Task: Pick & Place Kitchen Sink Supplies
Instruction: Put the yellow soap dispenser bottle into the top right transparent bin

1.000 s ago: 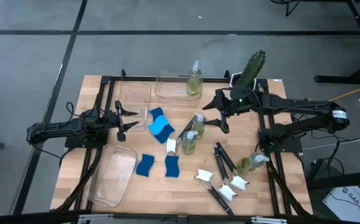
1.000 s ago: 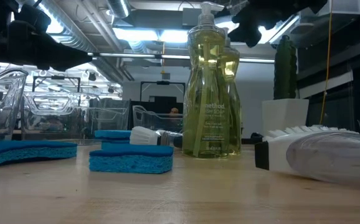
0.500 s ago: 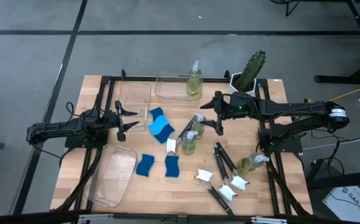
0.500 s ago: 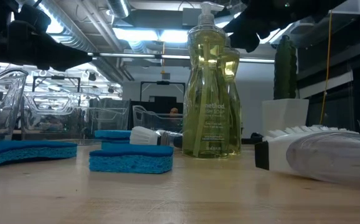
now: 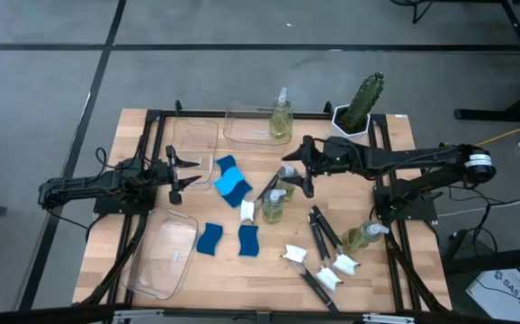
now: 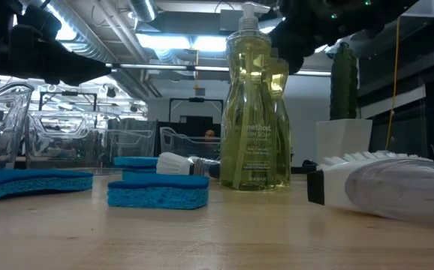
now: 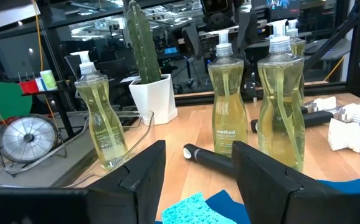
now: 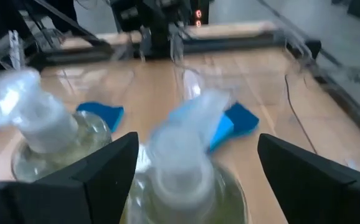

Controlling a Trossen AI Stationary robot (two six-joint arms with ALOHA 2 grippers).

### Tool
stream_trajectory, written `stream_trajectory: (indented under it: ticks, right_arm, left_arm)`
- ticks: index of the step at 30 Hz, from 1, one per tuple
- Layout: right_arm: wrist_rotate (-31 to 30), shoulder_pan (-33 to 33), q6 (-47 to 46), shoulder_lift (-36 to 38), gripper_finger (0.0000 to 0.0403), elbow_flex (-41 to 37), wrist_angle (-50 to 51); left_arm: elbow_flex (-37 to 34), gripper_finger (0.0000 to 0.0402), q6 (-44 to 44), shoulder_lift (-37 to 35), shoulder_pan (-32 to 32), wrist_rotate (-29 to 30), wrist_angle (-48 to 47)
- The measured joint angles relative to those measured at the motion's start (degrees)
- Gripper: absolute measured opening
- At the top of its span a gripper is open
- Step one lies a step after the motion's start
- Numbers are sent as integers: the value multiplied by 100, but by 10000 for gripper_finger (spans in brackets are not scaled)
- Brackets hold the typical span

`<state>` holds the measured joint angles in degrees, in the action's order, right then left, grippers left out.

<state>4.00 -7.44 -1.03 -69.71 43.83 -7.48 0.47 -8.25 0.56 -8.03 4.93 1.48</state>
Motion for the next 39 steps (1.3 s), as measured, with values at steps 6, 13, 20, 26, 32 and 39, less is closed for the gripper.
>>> stream_trajectory:
  ticks: [6, 13, 20, 26, 32, 39]
  right_arm:
    - [5, 13, 8, 17, 257, 0, -214]
    - [21, 15, -12, 24, 109, 0, -213]
    - [5, 13, -25, 30, 75, 57, -155]
    - [-13, 6, 112, 6, 73, 594, 473]
    - [-446, 4, 446, 15, 73, 1276, 914]
    - [-773, -122, 1002, 11, 73, 1928, 842]
  left_arm:
    - [0, 180, 0, 1, 1, -2, 0]
    - [0, 178, 0, 1, 1, -2, 0]
    - [1, 180, 0, 0, 1, -2, 0]
    - [0, 179, 0, 2, 2, -2, 0]
    - [0, 179, 0, 2, 2, 0, 0]
    - [0, 180, 0, 1, 1, 2, 0]
